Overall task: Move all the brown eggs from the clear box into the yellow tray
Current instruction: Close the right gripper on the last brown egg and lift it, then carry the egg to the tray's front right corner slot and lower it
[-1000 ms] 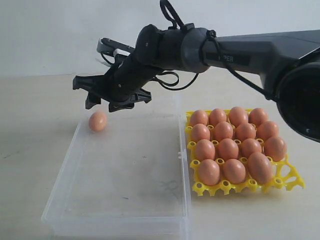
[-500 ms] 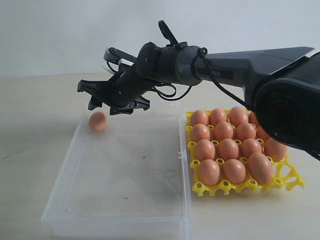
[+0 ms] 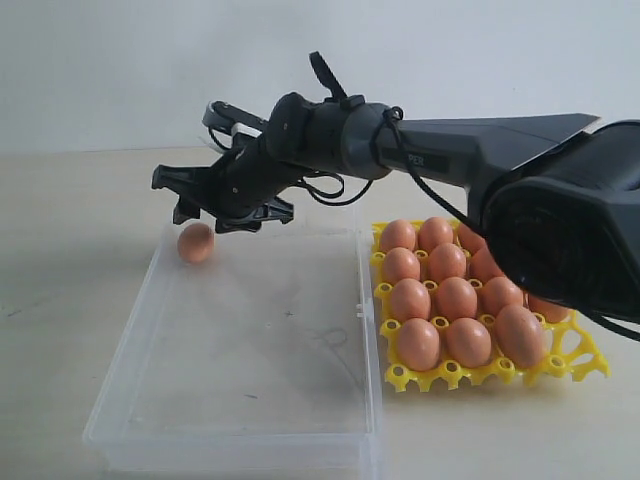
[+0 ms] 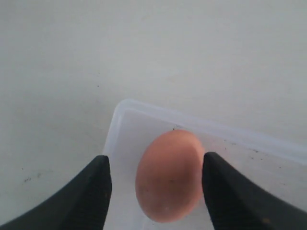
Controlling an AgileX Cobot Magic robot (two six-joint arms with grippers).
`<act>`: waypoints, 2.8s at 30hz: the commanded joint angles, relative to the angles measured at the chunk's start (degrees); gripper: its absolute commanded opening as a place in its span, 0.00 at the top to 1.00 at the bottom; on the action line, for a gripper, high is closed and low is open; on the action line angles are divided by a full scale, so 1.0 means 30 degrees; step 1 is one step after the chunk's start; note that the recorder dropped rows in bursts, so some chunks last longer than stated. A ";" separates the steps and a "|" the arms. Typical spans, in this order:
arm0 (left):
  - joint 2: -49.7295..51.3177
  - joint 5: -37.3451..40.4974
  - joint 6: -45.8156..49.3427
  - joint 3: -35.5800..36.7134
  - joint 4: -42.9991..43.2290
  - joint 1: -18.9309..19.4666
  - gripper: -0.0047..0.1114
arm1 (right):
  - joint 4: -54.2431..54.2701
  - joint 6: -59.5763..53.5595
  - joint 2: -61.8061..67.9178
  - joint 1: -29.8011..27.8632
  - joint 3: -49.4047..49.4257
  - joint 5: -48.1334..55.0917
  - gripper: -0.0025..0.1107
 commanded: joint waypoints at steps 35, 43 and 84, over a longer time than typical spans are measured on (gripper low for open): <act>0.0013 -0.0257 -0.0083 -0.0077 0.0028 -0.0026 0.96 | 0.0749 0.0093 0.1100 0.0334 -0.0142 -0.1956 0.49; 0.0013 -0.0257 -0.0083 -0.0077 0.0028 -0.0026 0.96 | 0.0706 0.0014 0.1100 0.0334 -0.0142 -0.2173 0.65; 0.0013 -0.0257 -0.0083 -0.0077 0.0028 -0.0026 0.96 | -0.3008 -0.4966 -1.0801 0.0297 1.3787 -1.1194 0.98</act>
